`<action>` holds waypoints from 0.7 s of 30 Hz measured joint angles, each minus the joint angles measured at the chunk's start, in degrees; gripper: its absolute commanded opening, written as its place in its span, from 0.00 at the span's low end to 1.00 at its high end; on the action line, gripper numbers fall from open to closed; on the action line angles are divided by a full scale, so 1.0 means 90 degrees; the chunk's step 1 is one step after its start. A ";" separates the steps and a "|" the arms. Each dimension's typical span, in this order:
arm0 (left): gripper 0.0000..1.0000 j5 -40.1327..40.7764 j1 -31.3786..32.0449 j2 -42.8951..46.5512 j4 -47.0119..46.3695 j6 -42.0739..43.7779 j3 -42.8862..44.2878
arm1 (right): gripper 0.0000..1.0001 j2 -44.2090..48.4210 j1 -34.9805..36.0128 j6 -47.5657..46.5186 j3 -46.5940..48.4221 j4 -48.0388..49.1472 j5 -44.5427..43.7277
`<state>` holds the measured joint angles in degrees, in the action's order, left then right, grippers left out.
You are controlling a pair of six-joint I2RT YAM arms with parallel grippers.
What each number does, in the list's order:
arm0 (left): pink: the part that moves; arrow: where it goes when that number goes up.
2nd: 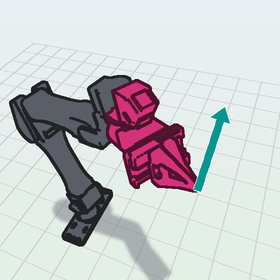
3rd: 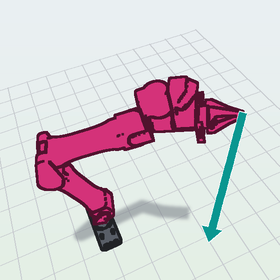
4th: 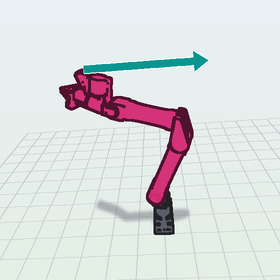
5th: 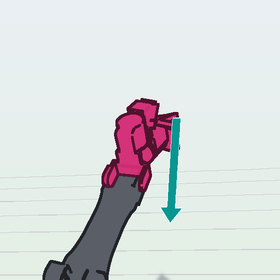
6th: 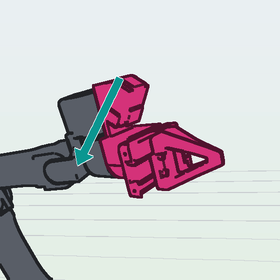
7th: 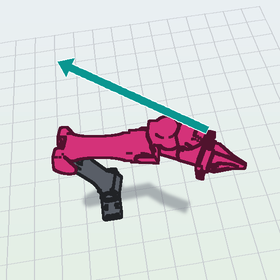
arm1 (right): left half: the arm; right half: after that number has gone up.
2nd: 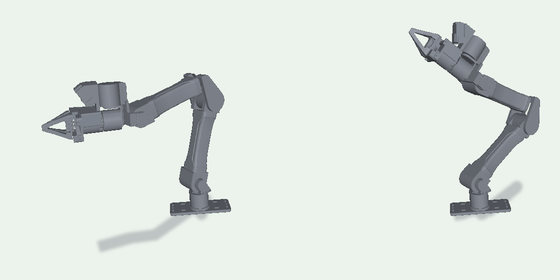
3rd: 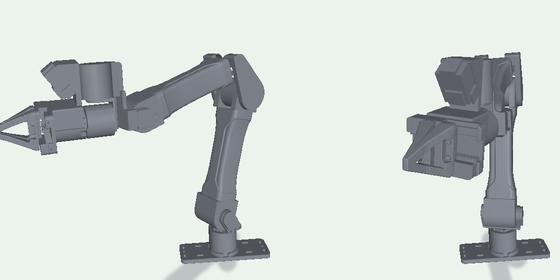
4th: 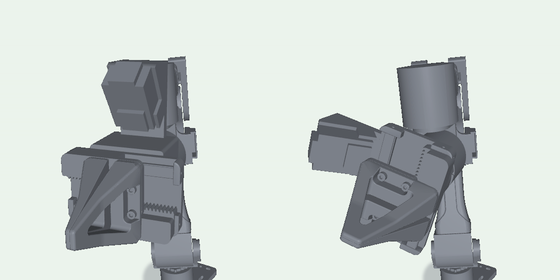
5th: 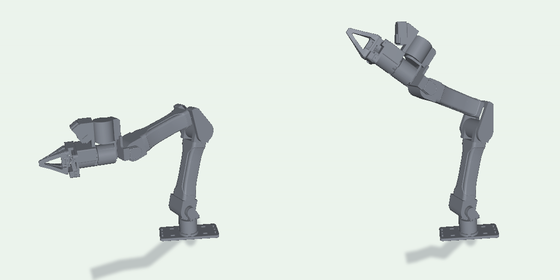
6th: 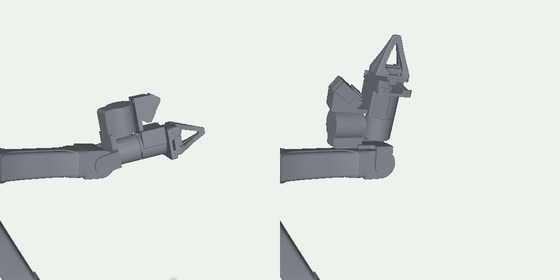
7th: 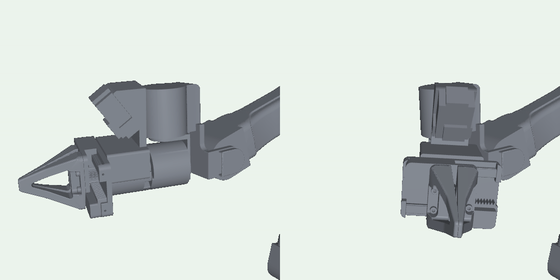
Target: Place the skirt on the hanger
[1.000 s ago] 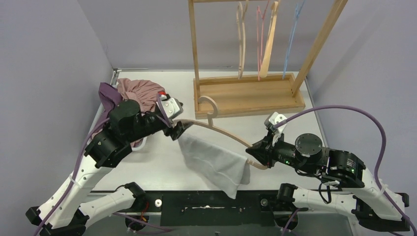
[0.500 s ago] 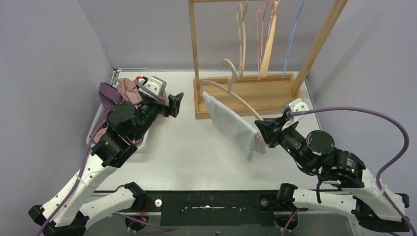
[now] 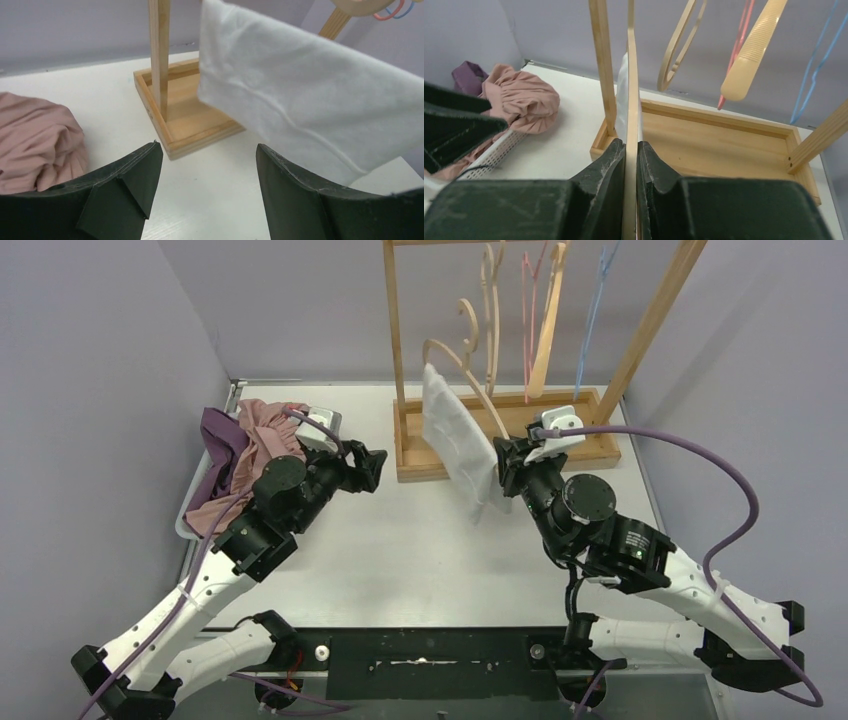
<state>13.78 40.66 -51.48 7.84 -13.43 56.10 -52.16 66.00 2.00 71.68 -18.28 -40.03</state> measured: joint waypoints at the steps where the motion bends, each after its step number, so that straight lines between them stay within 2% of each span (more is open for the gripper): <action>1: 0.68 0.0012 0.0000 0.0000 0.0005 -0.0134 -0.0083 | 0.00 -0.0107 0.0000 -0.0036 0.0070 0.0080 -0.0148; 6: 0.67 0.0085 0.0000 0.0005 0.0019 -0.0656 -0.0340 | 0.00 -0.0546 -0.0002 -0.0406 0.0372 0.0595 -0.0644; 10: 0.67 0.0087 0.0000 0.0015 0.0015 -0.0935 -0.0367 | 0.00 -0.1047 -0.0129 -0.0695 0.0872 0.0916 -0.0661; 15: 0.67 0.0092 -0.0007 0.0007 0.0019 -0.1146 -0.0457 | 0.00 -0.2030 -0.1185 -0.0495 0.2062 0.0840 0.0148; 21: 0.67 0.0104 -0.0061 -0.0075 0.0063 -0.1360 -0.0486 | 0.00 -0.2744 -0.1843 -0.0277 0.2722 0.0736 0.1035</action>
<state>14.72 40.12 -52.16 8.40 -25.67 51.72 -76.86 49.41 -0.49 96.18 -11.66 -30.72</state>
